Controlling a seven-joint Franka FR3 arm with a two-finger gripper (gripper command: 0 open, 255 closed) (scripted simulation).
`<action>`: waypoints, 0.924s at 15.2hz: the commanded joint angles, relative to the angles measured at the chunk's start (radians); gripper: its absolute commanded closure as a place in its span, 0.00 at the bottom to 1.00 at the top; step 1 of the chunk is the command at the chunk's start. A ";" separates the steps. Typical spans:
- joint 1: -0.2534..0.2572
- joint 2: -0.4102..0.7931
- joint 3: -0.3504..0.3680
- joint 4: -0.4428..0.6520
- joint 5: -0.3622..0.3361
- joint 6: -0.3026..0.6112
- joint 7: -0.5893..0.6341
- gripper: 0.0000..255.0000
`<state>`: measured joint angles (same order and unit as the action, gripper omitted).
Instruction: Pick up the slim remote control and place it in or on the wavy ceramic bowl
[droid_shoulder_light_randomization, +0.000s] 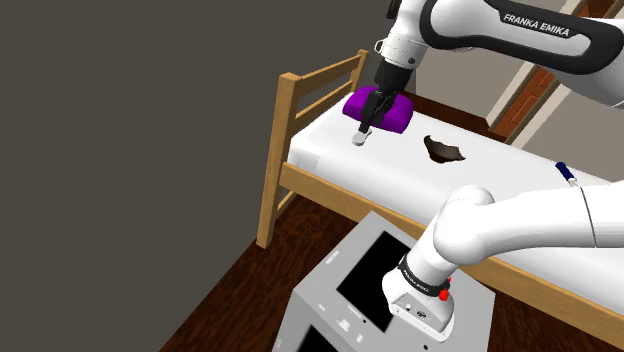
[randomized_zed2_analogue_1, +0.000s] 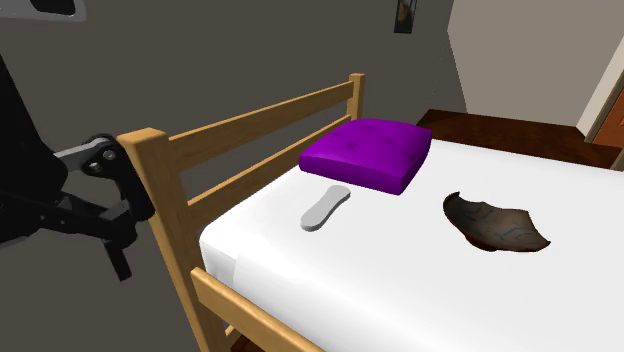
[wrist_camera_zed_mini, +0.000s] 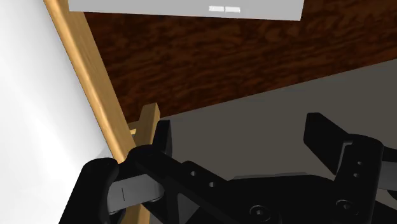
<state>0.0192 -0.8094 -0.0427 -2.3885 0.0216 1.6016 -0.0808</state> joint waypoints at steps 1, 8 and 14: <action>0.000 0.000 0.000 0.000 0.000 0.000 0.000 0.00; -0.075 0.225 -0.039 0.062 -0.024 0.160 0.085 0.00; -0.132 0.418 -0.082 0.148 -0.036 0.265 0.156 0.00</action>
<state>-0.1039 -0.4223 -0.1188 -2.2572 -0.0136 1.8521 0.0595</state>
